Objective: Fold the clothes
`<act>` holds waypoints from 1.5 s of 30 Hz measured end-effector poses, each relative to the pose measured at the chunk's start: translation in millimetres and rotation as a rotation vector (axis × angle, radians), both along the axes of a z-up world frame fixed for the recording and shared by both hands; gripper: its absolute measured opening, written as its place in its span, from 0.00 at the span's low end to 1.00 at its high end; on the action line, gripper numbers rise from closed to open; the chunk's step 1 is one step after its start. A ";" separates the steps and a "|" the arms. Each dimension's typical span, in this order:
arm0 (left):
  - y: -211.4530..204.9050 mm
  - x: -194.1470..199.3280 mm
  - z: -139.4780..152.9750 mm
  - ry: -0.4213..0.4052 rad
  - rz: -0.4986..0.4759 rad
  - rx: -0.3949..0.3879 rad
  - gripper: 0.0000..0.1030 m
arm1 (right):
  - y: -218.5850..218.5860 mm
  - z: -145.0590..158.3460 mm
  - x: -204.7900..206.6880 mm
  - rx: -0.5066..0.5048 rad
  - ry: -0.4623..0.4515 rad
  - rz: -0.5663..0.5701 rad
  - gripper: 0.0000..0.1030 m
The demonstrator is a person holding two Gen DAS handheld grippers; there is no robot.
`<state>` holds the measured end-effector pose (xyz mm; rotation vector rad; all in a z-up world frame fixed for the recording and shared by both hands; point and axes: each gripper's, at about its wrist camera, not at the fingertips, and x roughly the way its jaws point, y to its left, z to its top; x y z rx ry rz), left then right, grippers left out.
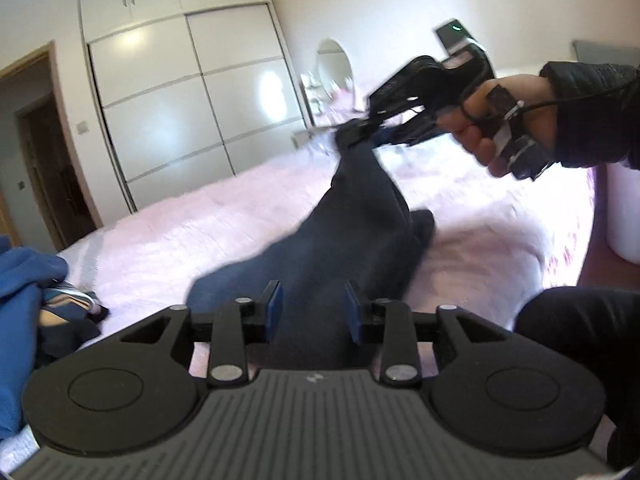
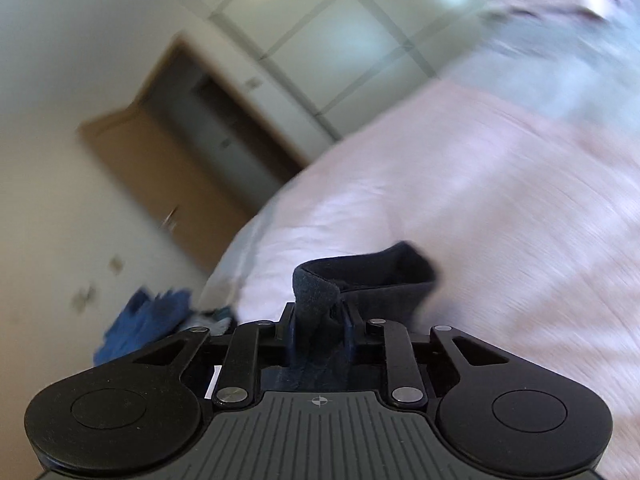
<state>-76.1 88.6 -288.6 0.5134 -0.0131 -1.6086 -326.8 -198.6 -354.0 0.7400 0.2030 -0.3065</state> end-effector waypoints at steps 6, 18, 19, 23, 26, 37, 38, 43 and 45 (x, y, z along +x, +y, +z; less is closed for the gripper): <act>-0.3 -25.0 -6.5 -0.104 -0.027 -0.015 0.34 | 86.5 67.8 83.5 -0.104 -0.101 0.373 0.18; 13.2 -23.3 -13.4 -0.147 0.024 -0.030 0.35 | 51.6 32.1 54.4 -0.068 -0.187 0.282 0.17; 12.0 -22.8 -14.3 -0.147 0.018 -0.022 0.35 | 41.2 3.4 44.1 -0.034 -0.122 0.218 0.17; -2.0 -15.7 -12.7 -0.113 0.014 -0.002 0.35 | 13.1 -84.1 -0.1 0.124 0.017 0.015 0.17; -16.1 -10.9 -11.1 -0.096 0.018 0.008 0.35 | 6.6 -98.5 -13.4 0.159 -0.001 -0.002 0.17; -39.8 -22.1 -14.1 -0.114 -0.037 0.036 0.35 | -7.1 -84.3 -26.9 0.170 -0.015 -0.013 0.17; -41.4 -23.8 -14.7 -0.116 -0.044 0.041 0.35 | -7.1 -91.6 -26.7 0.185 0.009 -0.009 0.17; -46.0 -21.6 -5.7 -0.128 -0.046 0.034 0.35 | -5.1 -83.5 -49.4 0.150 -0.011 -0.033 0.17; -49.2 -16.8 -4.2 -0.114 -0.040 0.041 0.35 | -4.2 -84.1 -49.6 0.145 0.005 -0.049 0.17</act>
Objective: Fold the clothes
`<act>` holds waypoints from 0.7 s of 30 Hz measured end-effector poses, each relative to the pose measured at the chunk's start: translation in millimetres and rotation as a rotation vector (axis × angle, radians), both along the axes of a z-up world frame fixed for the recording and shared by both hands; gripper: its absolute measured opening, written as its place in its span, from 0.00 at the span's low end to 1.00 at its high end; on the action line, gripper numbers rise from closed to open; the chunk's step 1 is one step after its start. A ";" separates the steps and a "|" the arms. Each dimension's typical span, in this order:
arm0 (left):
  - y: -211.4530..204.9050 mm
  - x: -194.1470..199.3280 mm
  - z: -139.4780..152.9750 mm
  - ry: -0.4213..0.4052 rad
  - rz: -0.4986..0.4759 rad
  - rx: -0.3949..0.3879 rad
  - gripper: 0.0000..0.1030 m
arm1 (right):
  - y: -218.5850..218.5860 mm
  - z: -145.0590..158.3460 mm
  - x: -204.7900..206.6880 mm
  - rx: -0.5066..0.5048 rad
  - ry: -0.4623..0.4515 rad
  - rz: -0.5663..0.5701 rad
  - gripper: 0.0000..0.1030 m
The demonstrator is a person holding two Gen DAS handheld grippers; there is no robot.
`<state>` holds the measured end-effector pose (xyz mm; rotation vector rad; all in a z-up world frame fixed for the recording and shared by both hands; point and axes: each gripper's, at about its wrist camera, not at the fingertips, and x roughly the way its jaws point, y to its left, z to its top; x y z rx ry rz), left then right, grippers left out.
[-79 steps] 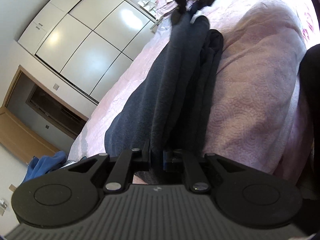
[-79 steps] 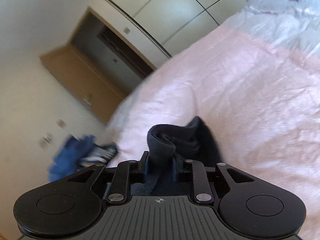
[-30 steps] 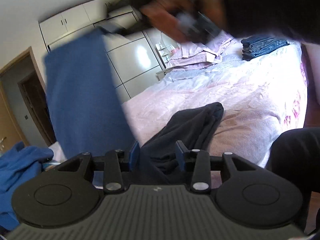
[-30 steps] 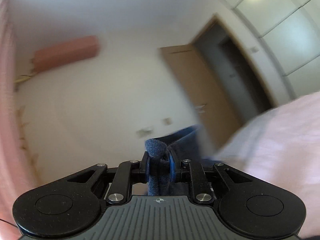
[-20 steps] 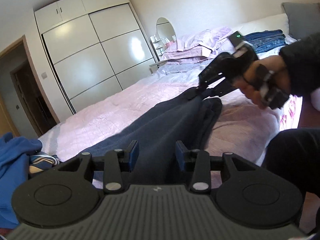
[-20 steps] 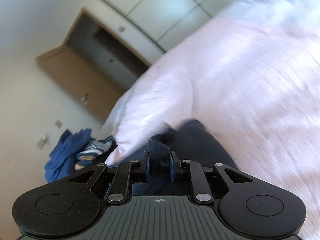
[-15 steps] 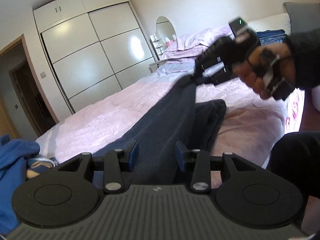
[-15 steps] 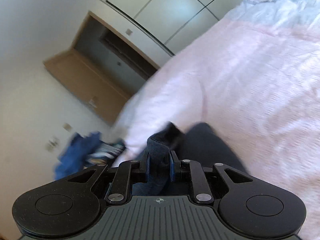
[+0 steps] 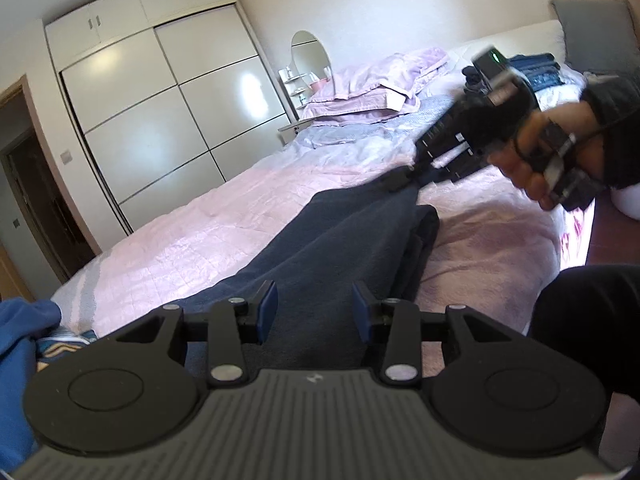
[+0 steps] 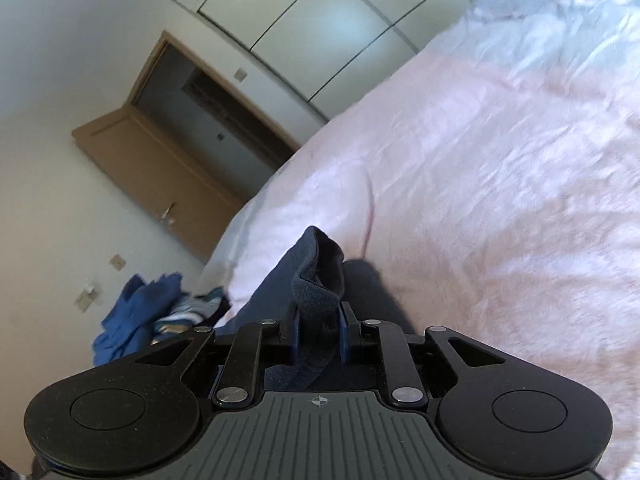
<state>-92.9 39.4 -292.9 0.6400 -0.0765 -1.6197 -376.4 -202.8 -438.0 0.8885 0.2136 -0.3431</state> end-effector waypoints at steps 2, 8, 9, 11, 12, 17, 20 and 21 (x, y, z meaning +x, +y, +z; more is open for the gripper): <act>-3.6 5.5 1.7 0.012 0.008 0.008 0.35 | -1.5 -8.7 -1.3 0.018 0.016 -0.015 0.17; -18.4 35.4 20.6 0.088 0.073 0.023 0.35 | -9.6 -12.9 -12.3 0.089 0.009 -0.024 0.22; -23.5 42.0 24.2 0.094 0.093 0.024 0.36 | -9.2 -6.4 -16.1 0.059 0.022 -0.043 0.24; -36.5 55.6 29.8 0.111 0.133 0.038 0.36 | -7.3 9.7 -23.6 -0.016 0.049 -0.087 0.35; -44.4 62.4 31.5 0.120 0.147 0.050 0.35 | -4.9 18.6 -26.0 -0.062 0.056 -0.106 0.35; -86.9 94.7 31.0 0.186 0.189 0.121 0.35 | 11.2 59.8 -6.5 -0.272 0.015 0.001 0.40; -112.9 117.5 19.8 0.253 0.228 0.172 0.34 | 14.8 59.8 32.5 -0.317 0.041 0.178 0.42; -121.1 125.5 15.0 0.273 0.247 0.190 0.34 | 14.0 54.2 43.7 -0.320 0.068 0.215 0.42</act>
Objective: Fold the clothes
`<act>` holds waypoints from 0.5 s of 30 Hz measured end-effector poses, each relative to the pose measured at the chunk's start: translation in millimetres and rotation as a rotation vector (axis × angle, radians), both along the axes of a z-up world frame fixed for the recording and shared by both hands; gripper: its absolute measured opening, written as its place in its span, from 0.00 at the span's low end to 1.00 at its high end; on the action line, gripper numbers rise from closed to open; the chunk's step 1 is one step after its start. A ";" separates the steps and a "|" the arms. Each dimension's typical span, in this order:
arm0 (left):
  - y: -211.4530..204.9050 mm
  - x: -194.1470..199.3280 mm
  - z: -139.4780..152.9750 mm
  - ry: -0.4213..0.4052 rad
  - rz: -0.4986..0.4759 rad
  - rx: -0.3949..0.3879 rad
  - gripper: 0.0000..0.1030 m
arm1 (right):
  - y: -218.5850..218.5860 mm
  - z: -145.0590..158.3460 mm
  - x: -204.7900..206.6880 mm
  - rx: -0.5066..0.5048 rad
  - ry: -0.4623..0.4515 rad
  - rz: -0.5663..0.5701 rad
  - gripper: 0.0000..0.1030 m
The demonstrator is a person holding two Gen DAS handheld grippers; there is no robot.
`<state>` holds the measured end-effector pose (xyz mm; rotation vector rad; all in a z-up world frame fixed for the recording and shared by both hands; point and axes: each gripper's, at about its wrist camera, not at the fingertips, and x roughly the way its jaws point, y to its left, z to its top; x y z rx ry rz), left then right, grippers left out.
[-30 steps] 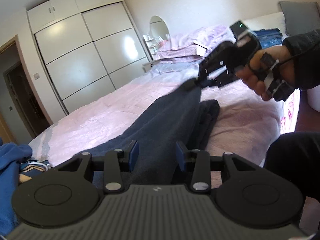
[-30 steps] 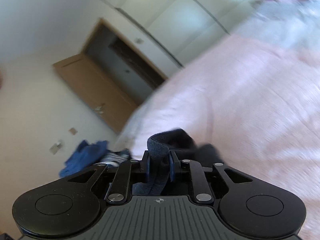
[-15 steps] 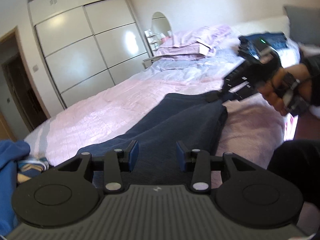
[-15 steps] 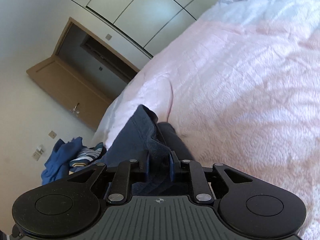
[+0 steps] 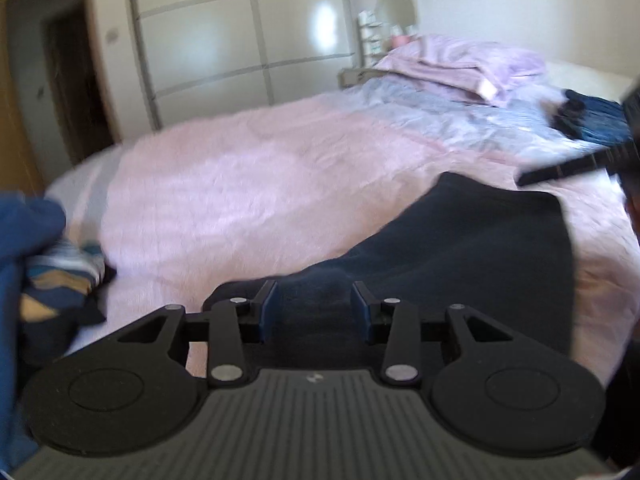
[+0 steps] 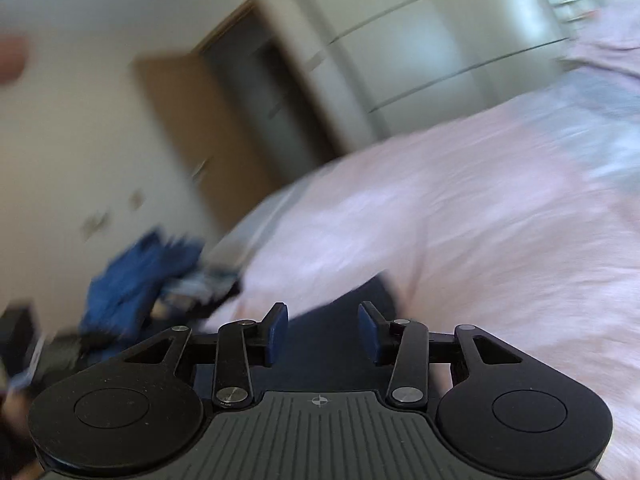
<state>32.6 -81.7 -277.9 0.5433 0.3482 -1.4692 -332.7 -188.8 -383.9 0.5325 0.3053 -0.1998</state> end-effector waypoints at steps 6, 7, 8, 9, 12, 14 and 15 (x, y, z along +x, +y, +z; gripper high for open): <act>-31.1 35.9 -46.1 0.070 0.072 0.109 0.32 | -7.7 -43.1 18.9 -0.053 0.111 0.069 0.41; -35.9 36.8 -52.2 0.070 0.070 0.110 0.32 | -9.2 -46.7 17.2 -0.052 0.106 0.076 0.41; -41.3 37.9 -56.1 0.078 0.072 0.110 0.32 | -11.5 -49.3 16.4 -0.045 0.101 0.079 0.41; -45.4 39.7 -56.0 0.087 0.077 0.113 0.32 | -14.7 -50.8 16.2 -0.031 0.097 0.078 0.41; -52.1 42.7 -51.9 0.097 0.080 0.122 0.32 | -14.0 -46.3 14.1 -0.044 0.120 0.055 0.41; -46.7 41.3 -45.0 0.090 0.077 0.115 0.32 | -6.4 -41.5 9.6 -0.073 0.147 0.027 0.41; -42.2 39.4 -39.4 0.082 0.079 0.103 0.32 | -2.1 -39.4 4.5 -0.077 0.150 0.012 0.41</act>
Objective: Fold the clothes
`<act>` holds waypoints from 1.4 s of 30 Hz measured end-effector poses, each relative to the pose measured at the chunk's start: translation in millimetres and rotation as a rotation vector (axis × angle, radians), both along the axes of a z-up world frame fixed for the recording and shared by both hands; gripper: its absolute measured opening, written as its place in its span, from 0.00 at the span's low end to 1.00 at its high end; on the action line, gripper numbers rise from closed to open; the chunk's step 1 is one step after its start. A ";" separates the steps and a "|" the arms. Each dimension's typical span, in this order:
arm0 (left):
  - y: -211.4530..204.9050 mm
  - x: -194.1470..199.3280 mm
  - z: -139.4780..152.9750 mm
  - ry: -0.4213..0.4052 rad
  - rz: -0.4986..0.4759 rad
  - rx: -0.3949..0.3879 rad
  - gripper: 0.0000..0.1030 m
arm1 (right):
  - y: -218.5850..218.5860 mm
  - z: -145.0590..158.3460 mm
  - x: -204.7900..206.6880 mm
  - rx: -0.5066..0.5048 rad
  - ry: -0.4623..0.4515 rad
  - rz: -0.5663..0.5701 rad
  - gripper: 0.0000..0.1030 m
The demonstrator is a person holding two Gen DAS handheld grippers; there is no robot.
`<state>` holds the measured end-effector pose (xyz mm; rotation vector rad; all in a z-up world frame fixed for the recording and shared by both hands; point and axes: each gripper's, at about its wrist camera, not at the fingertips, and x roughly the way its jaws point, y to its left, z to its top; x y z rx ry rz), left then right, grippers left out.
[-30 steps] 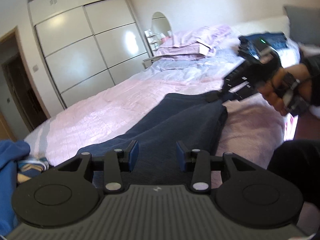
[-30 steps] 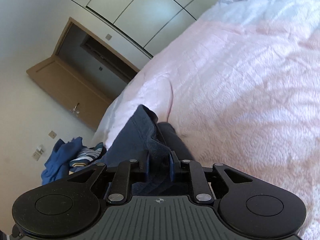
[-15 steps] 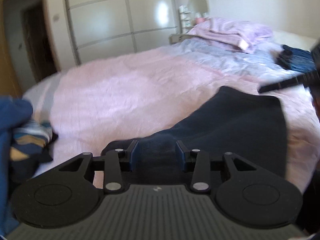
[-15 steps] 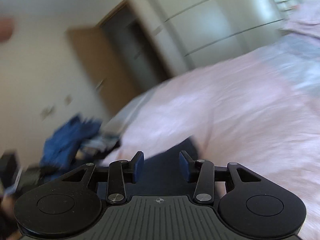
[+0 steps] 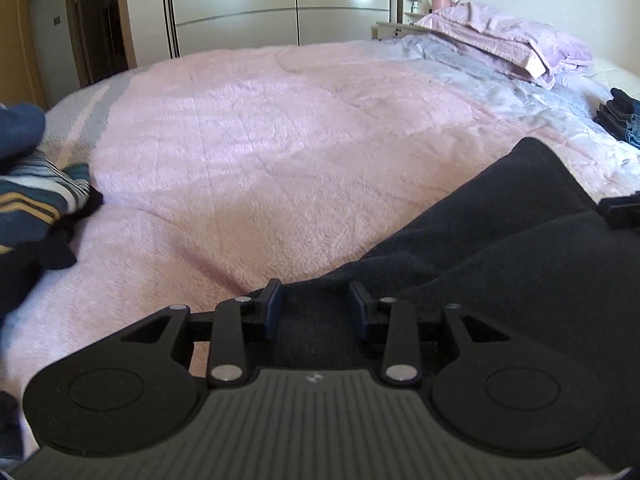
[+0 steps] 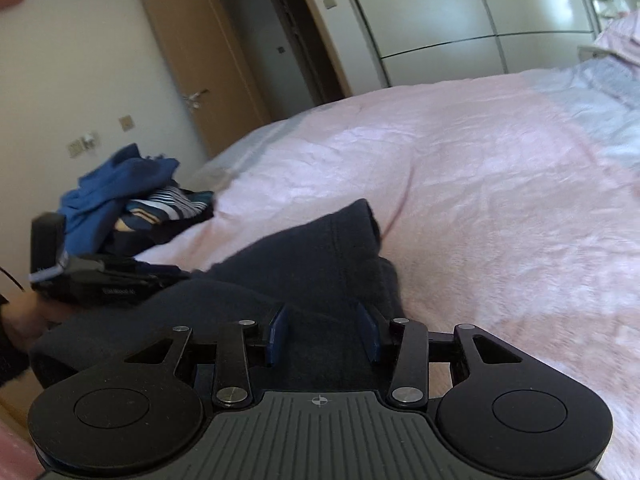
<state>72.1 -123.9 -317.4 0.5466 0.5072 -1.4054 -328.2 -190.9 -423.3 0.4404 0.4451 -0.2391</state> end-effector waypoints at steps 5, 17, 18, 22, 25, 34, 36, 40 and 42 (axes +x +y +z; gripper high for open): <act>49.1 -22.6 39.0 -0.020 -0.013 -0.107 0.29 | 27.3 12.6 -28.5 -0.005 -0.032 -0.038 0.41; 120.0 -97.5 2.2 -0.069 -0.143 -0.031 0.31 | 74.6 3.5 -24.3 -0.039 -0.034 0.069 0.42; 122.8 -99.2 7.8 -0.070 -0.131 -0.039 0.31 | 73.7 6.2 -25.8 -0.027 -0.037 0.067 0.42; 137.1 -108.3 25.8 -0.090 -0.131 -0.082 0.31 | 72.6 25.8 -34.4 -0.054 -0.082 0.056 0.42; 139.0 -107.9 8.2 -0.081 -0.123 -0.045 0.31 | 68.1 34.4 -31.2 -0.074 -0.126 0.047 0.42; 142.4 -92.8 -7.9 0.005 -0.104 -0.064 0.33 | 44.4 -4.5 -13.2 0.039 -0.059 0.035 0.41; 145.8 -92.9 5.6 -0.013 -0.107 -0.075 0.33 | 47.7 6.9 -15.3 0.024 -0.045 0.034 0.42; 145.5 -82.5 31.2 -0.036 -0.102 -0.133 0.32 | 60.5 31.6 -22.2 -0.036 -0.048 0.061 0.42; 138.7 -71.5 42.7 -0.046 -0.080 -0.160 0.32 | 68.2 38.9 -15.5 -0.048 -0.058 0.097 0.42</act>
